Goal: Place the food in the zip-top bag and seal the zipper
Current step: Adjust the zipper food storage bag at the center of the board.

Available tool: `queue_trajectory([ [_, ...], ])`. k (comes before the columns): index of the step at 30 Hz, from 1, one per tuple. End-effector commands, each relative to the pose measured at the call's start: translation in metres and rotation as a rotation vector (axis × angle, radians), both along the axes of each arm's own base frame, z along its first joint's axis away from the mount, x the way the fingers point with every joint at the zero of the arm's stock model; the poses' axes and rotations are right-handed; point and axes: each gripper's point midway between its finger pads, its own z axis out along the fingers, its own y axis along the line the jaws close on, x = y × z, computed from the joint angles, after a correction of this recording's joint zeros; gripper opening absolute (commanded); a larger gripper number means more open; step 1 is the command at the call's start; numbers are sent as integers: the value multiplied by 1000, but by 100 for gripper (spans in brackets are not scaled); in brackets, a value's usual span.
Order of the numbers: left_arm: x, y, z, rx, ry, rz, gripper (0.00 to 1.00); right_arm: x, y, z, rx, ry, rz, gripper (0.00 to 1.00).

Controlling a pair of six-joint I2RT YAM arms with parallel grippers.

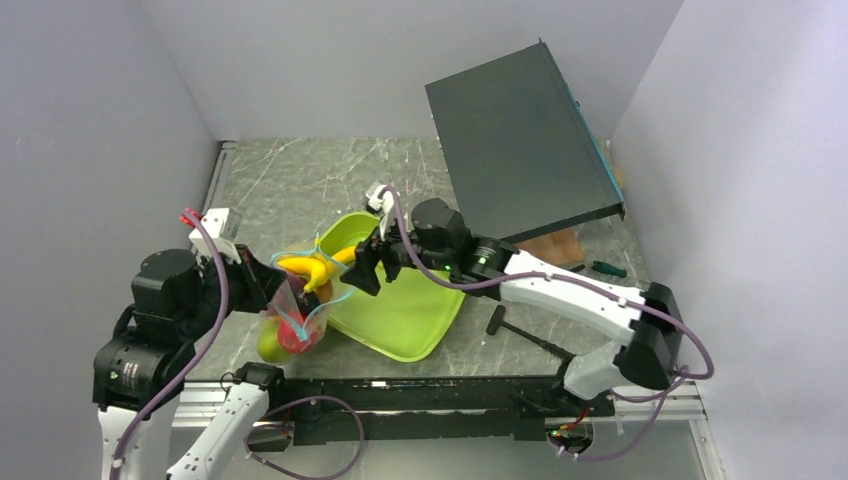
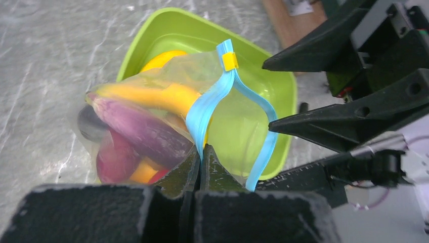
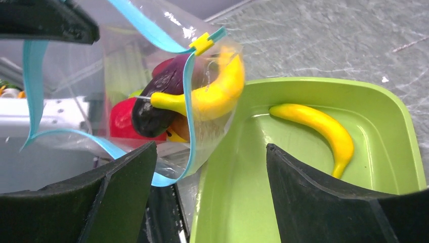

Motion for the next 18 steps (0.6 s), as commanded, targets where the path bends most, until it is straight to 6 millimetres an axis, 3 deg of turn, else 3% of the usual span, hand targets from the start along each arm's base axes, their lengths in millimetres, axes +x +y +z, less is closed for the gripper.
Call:
queue_trajectory([
  [1, -16, -26, 49, -22, -134, -213, 0, -25, -15, 50, 151, -90, 82, 81],
  [9, -30, -66, 78, -76, -229, -520, 0, -22, -50, 76, 221, -167, -1, 81],
  [18, -49, -92, 76, -146, -256, -771, 0, -49, -86, 78, 346, -531, 132, 83],
])
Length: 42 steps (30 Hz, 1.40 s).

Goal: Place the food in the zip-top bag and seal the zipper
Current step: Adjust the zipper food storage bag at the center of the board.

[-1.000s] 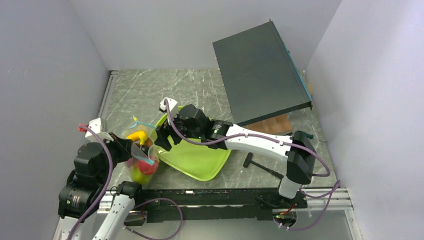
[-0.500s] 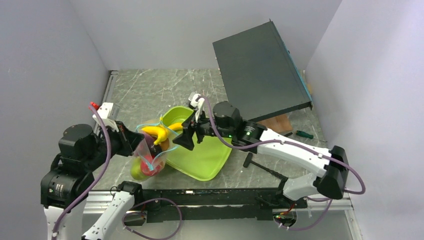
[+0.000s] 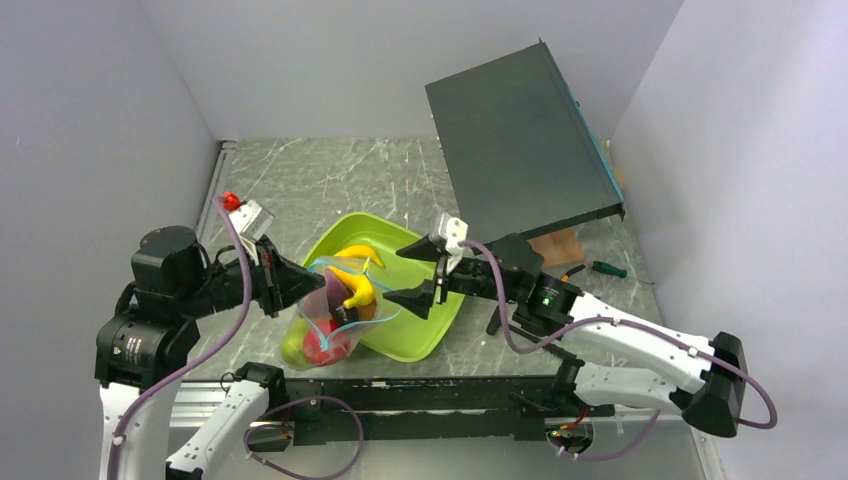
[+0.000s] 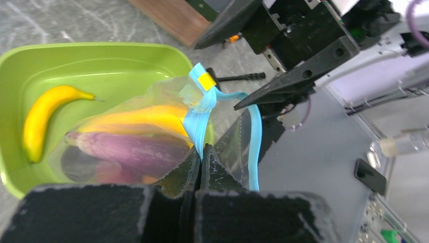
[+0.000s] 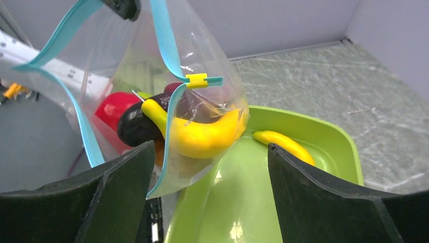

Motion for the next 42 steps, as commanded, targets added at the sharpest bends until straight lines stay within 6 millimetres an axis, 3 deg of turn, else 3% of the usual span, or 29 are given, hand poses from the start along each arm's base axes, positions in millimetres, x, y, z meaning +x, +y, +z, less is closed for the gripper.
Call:
queue_trajectory([
  [1, -18, -20, 22, -71, -133, -218, 0, -6, -8, 34, 130, -276, 64, 83],
  [4, -21, -23, 21, -80, -141, -256, 0, 0, -11, 41, 129, -280, 99, 83],
  [8, -9, -21, 12, -41, -102, -220, 0, -26, -19, 75, 203, -291, 201, 85],
  [12, 9, -15, -3, 18, -45, -154, 0, -40, -29, 105, 213, -317, 236, 85],
  [14, 14, -14, -8, 34, -31, -146, 0, -38, -32, 110, 210, -358, 217, 85],
  [17, 17, -15, -9, 32, -39, -153, 0, -18, -26, 91, 99, -413, 164, 85],
  [20, 14, -20, -9, 14, -45, -197, 0, -31, -21, 38, -61, -608, 354, 87],
  [22, 13, -21, -10, 9, -48, -214, 0, -31, -21, 22, -90, -638, 397, 88],
  [24, 11, -21, -9, 7, -54, -221, 0, -23, -22, 24, -88, -617, 405, 87],
  [28, 8, -23, -5, -4, -58, -239, 0, -37, -23, 19, -86, -599, 570, 82],
  [32, 5, -24, -2, -12, -64, -254, 0, -38, -16, 11, -71, -587, 610, 58],
  [36, 1, -26, -1, -24, -62, -271, 0, -29, -9, 13, -46, -596, 572, 58],
  [42, -2, -27, -2, -35, -59, -286, 0, -19, -7, 20, -55, -619, 512, 68],
])
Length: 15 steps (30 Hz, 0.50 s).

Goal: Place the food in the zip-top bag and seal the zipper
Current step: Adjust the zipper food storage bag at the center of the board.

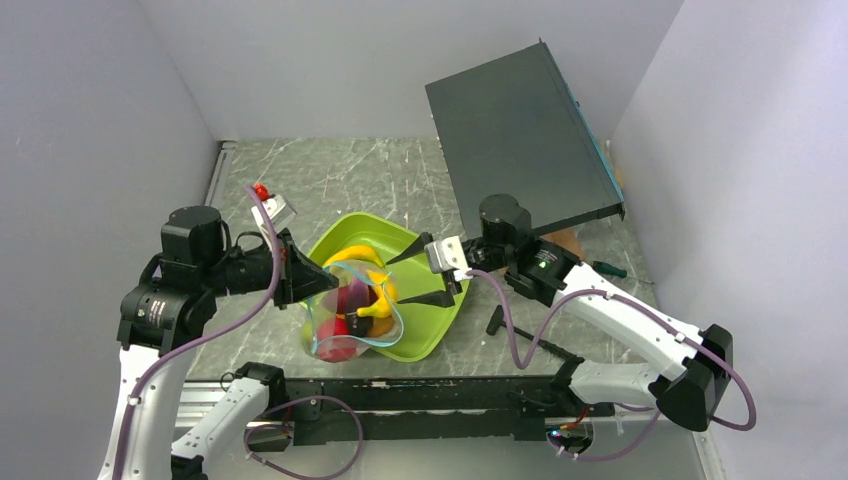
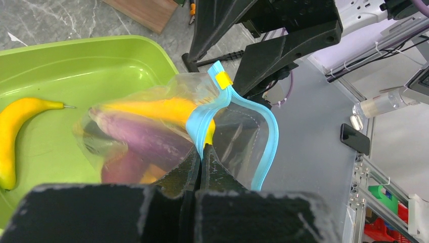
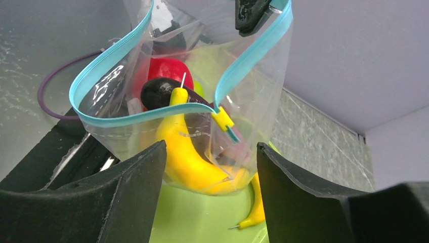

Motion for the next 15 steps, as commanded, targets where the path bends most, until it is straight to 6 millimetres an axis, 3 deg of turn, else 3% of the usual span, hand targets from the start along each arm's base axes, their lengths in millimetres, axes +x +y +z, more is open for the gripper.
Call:
queue_trajectory([
  [1, -6, -6, 15, -45, -86, -65, 0, 3, 3, 28, 87, -82, 3, 68],
  [6, -6, -6, 14, -45, -82, -63, 0, -2, 9, 30, 79, -52, 58, 66],
  [15, -5, -6, 13, -45, -72, -62, 0, -12, 20, 33, 92, -43, 110, 50],
])
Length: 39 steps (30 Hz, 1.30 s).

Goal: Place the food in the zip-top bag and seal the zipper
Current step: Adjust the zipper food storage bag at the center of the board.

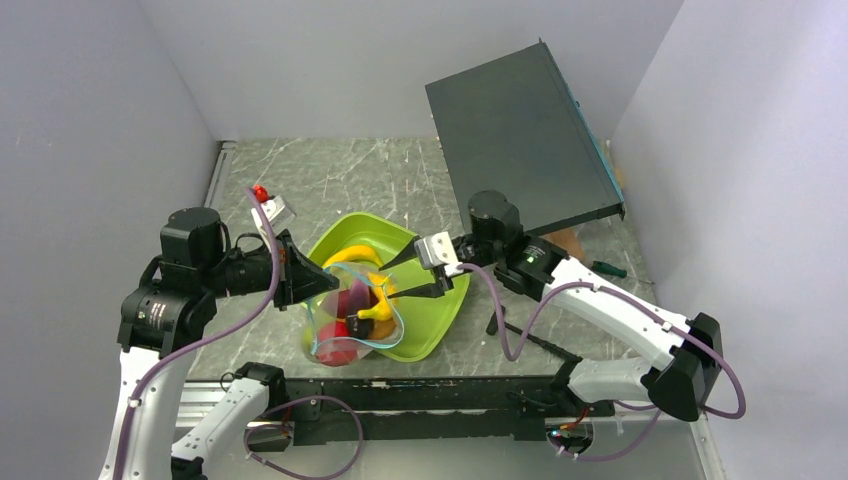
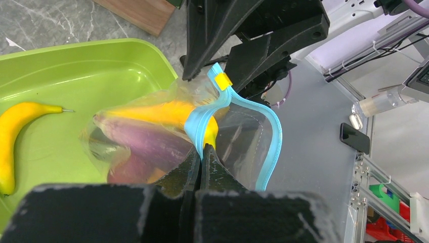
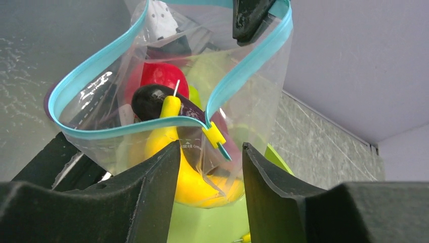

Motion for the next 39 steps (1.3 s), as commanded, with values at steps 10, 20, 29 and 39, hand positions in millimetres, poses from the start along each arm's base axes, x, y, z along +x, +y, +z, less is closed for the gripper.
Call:
queue_trajectory([
  [10, -1, -6, 12, -38, -52, -51, 0, -21, 9, 39, 105, -82, 75, 36],
  [20, -3, -4, 14, -32, -59, -38, 0, -15, 14, 42, 88, -55, 30, 0],
  [29, 40, 34, 7, 150, -76, 297, 21, 23, 1, 99, 99, 195, -335, 0],
  [39, 40, 30, 80, 38, -378, 287, 78, 40, 3, 105, -49, 280, -459, 0],
])
